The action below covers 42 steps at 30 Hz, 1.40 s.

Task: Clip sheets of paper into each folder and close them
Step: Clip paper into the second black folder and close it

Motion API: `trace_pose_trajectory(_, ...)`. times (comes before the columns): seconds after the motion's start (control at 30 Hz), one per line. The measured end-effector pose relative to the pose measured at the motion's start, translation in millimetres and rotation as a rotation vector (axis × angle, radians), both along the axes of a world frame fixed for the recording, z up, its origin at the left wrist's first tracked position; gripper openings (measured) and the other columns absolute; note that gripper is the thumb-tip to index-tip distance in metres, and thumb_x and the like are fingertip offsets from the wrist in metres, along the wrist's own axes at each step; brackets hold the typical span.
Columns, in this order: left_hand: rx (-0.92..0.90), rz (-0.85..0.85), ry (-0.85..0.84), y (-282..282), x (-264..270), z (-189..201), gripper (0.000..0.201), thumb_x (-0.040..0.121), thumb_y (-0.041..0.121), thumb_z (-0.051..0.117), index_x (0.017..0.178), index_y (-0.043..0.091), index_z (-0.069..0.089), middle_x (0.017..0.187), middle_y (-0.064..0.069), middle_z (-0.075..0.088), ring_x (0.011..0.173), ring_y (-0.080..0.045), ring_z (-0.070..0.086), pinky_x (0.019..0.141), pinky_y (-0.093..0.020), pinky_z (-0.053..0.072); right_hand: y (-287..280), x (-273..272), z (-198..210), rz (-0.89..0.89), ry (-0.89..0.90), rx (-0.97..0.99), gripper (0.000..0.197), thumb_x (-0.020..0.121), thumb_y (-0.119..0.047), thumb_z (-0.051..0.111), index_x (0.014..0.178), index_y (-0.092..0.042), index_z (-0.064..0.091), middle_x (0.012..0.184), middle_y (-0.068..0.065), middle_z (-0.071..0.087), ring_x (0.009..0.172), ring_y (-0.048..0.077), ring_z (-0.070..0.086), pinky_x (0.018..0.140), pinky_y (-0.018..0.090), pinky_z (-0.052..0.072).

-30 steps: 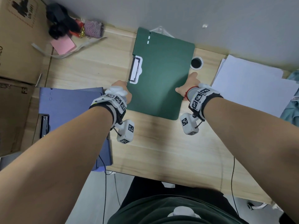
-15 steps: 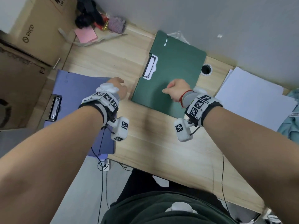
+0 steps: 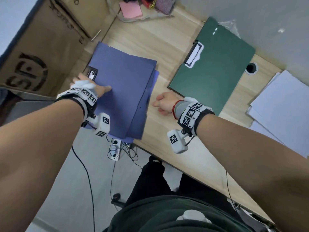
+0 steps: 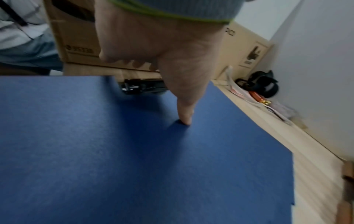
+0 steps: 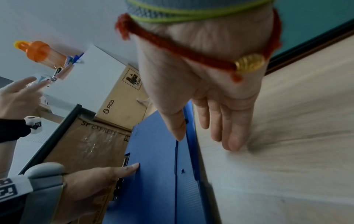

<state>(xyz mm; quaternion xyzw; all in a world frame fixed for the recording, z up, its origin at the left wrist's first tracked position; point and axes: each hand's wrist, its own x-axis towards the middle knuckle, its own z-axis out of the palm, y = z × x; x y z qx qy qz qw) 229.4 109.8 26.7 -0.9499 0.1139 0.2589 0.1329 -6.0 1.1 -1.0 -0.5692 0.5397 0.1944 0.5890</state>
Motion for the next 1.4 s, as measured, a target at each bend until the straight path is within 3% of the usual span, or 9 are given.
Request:
trace_pose_trajectory(0.17, 0.108, -0.104, 0.101, 7.7, 3.7, 1.2, 0.102, 0.059, 0.090, 0.057, 0.115, 0.005, 0.057, 0.100, -0.016, 0.062, 0.089, -0.031, 0.062, 0.070, -0.033, 0.046, 7.0, 10.5, -1.3, -0.098, -0.024, -0.010, 0.060, 0.088, -0.022, 0.069, 0.140, -0.004, 0.045, 0.093, 0.010, 0.061, 0.106, 0.035, 0.067, 0.091, 0.052, 0.054)
trace_pose_trajectory(0.3, 0.066, -0.149, 0.146, 12.1, -15.9, -4.2, 0.096, 0.054, 0.086, 0.066, 0.109, 0.009, 0.052, 0.096, -0.011, 0.059, 0.094, -0.031, 0.064, 0.075, -0.034, 0.049, 12.1, 10.7, -1.2, -0.100, -0.059, -0.009, 0.013, 0.088, -0.016, 0.069, 0.093, -0.011, 0.059, 0.087, 0.009, 0.061, 0.081, 0.027, 0.064, 0.081, 0.042, 0.054)
trace_pose_trajectory(0.5, 0.118, -0.267, 0.300, 24.4, -55.0, -13.2, 0.088, 0.056, 0.090, 0.060, 0.091, 0.009, 0.063, 0.082, -0.004, 0.061, 0.072, -0.022, 0.059, 0.064, -0.028, 0.045, 2.2, -19.2, -11.8, 0.016, 0.027, -0.133, 0.013, 0.076, -0.023, 0.073, 0.081, -0.013, 0.066, 0.086, 0.004, 0.071, 0.079, 0.026, 0.068, 0.077, 0.035, 0.057)
trace_pose_trajectory(0.6, 0.212, -0.367, 0.352, 32.5, -74.2, -15.6, 0.092, 0.055, 0.096, 0.050, 0.090, 0.012, 0.069, 0.085, -0.002, 0.069, 0.074, -0.019, 0.063, 0.063, -0.025, 0.043, -0.6, -37.5, -13.6, 0.032, 0.095, -0.177, 0.028, 0.080, -0.021, 0.073, 0.063, -0.017, 0.050, 0.065, 0.003, 0.055, 0.060, 0.024, 0.051, 0.058, 0.028, 0.043)
trace_pose_trajectory(0.8, 0.252, -0.388, 0.383, 46.8, -99.0, -17.1, 0.095, 0.053, 0.098, 0.047, 0.095, 0.016, 0.070, 0.083, 0.001, 0.074, 0.076, -0.016, 0.068, 0.063, -0.024, 0.046, -0.9, -68.8, -7.9, 0.187, 0.140, -0.263, 0.018, 0.084, -0.029, 0.072, 0.085, -0.017, 0.060, 0.081, 0.002, 0.058, 0.075, 0.022, 0.054, 0.071, 0.026, 0.042)
trace_pose_trajectory(0.93, 0.172, -0.288, 0.317, 45.8, -105.8, -12.5, 0.096, 0.056, 0.097, 0.046, 0.097, 0.013, 0.064, 0.088, -0.003, 0.069, 0.080, -0.022, 0.066, 0.060, -0.027, 0.040, 0.9, -75.0, -5.2, 0.231, 0.107, -0.287, 0.023, 0.085, -0.031, 0.071, 0.076, -0.019, 0.053, 0.083, 0.002, 0.059, 0.076, 0.022, 0.054, 0.071, 0.028, 0.043)
trace_pose_trajectory(1.1, -0.088, 0.049, 0.147, 29.7, -113.5, -2.6, 0.104, 0.065, 0.090, 0.048, 0.122, 0.003, 0.047, 0.123, -0.016, 0.056, 0.112, -0.039, 0.058, 0.095, -0.046, 0.048, 12.7, -76.0, 7.5, 0.117, -0.064, -0.134, 0.023, 0.091, -0.018, 0.065, 0.075, -0.017, 0.047, 0.084, 0.009, 0.058, 0.074, 0.025, 0.059, 0.078, 0.044, 0.059)
trace_pose_trajectory(1.27, -0.127, 0.055, 0.129, 10.1, -121.2, 13.4, 0.110, 0.071, 0.087, 0.046, 0.136, -0.002, 0.036, 0.130, -0.019, 0.052, 0.117, -0.040, 0.055, 0.099, -0.047, 0.044, 18.0, -80.9, 23.0, 0.063, -0.164, -0.071, 0.007, 0.092, -0.016, 0.056, 0.088, -0.012, 0.061, 0.089, 0.014, 0.067, 0.086, 0.039, 0.071, 0.078, 0.052, 0.060)
trace_pose_trajectory(1.4, -0.100, -0.037, 0.153, -8.3, -135.0, 23.4, 0.103, 0.078, 0.082, 0.043, 0.138, -0.001, 0.041, 0.130, -0.018, 0.055, 0.116, -0.038, 0.057, 0.093, -0.043, 0.045, 9.3, -102.6, 21.7, 0.068, -0.062, -0.259, 0.016, 0.085, -0.019, 0.058, 0.080, -0.004, 0.062, 0.070, 0.013, 0.060, 0.065, 0.028, 0.071, 0.081, 0.047, 0.059)
